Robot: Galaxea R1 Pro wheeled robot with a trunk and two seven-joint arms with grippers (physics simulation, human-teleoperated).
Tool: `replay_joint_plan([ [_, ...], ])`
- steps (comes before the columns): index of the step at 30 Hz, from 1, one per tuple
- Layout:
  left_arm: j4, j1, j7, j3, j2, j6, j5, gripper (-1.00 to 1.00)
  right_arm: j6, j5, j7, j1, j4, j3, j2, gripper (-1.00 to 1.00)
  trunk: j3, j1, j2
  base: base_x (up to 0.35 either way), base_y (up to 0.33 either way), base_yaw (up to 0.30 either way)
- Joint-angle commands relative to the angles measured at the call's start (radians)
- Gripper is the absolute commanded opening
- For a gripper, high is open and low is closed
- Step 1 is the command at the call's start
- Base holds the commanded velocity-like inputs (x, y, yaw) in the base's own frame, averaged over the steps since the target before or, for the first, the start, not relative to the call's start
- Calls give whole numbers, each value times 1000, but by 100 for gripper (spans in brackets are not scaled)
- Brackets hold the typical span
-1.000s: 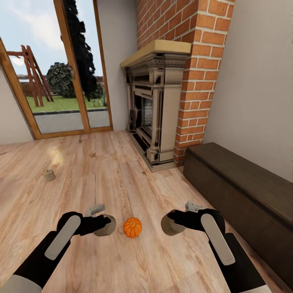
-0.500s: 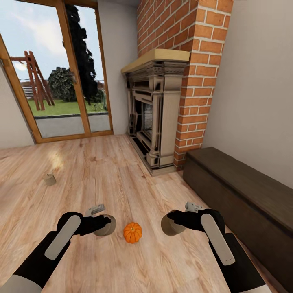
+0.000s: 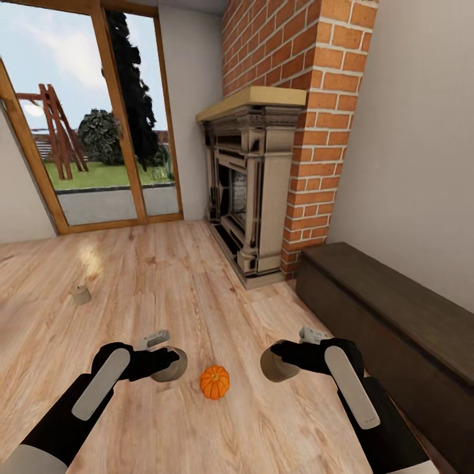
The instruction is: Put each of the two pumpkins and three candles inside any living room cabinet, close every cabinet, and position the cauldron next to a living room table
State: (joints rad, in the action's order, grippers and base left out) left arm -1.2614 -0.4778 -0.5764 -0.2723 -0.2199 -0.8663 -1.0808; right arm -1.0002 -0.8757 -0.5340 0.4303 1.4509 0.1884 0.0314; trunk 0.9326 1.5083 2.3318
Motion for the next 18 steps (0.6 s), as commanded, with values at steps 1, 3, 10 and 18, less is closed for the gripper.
replay_joint_plan([
  [1,-1,-1,-11,-2,-1,0,-10,-100,-1,-9,-11,1,1,2,1,-100,-2,-4,-7,0,0,0],
  [3,-1,-1,-11,-2,-1,0,-10,-100,-2,-9,-11,1,1,2,1,-100,-8,-12,-21,0,0,0],
  [10,-1,0,-11,-2,-1,0,-11,-100,-1,-10,-12,1,1,2,1,-100,-30,-39,-70,0,0,0],
  [18,-1,-1,-11,-2,-1,0,-13,-100,-2,-11,-12,1,1,2,1,-100,-55,-69,-126,0,0,0],
])
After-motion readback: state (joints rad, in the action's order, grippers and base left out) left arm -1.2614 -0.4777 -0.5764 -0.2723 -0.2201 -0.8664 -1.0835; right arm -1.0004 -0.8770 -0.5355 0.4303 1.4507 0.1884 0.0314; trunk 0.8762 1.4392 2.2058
